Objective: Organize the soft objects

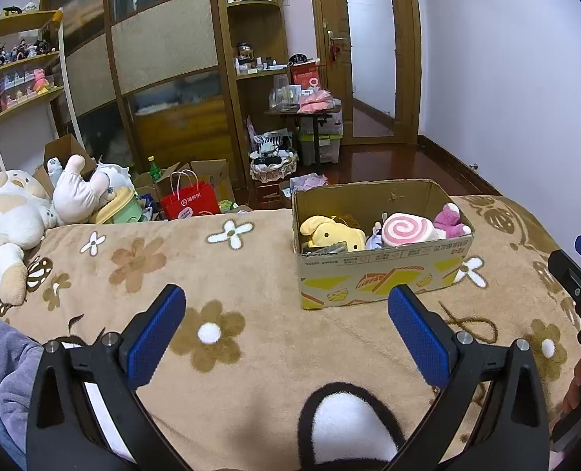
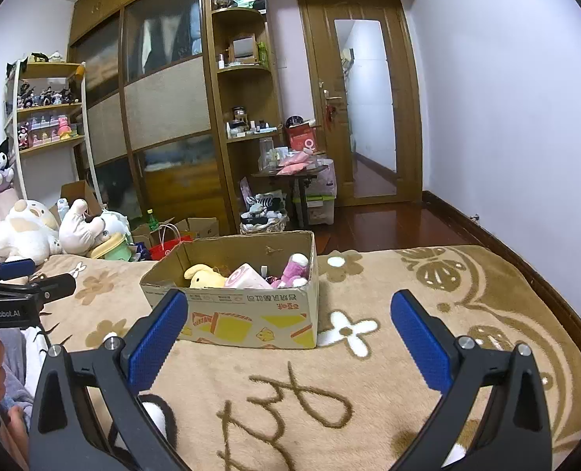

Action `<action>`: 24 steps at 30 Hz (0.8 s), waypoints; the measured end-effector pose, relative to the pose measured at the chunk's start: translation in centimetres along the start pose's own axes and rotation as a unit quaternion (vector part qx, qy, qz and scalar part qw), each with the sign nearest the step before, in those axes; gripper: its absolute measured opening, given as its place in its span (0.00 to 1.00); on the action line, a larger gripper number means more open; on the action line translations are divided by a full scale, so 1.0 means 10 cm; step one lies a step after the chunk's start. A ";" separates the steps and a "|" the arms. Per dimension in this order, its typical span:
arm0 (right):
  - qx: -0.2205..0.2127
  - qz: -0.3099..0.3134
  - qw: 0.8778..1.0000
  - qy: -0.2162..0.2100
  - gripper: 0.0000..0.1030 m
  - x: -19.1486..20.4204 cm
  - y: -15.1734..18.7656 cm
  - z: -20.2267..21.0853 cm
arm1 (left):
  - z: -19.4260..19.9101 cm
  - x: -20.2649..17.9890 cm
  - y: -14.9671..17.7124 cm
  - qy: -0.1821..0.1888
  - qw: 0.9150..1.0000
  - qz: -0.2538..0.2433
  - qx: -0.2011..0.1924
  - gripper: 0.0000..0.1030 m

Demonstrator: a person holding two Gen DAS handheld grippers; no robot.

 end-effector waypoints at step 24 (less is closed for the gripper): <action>0.007 0.001 1.000 0.010 1.00 -0.02 0.03 0.00 | 0.01 -0.02 0.03 0.006 1.000 -0.006 -0.001 0.99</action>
Point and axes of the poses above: each gripper's, at about its wrist camera, not at the fingertips, and z roughly against the way its jaws point, x to its left, y to its underside, the point moved 5 cm from there along -z, roughly the way its jaws point, and after that the axes turned 5 degrees about -x, right-handed, at the moved point
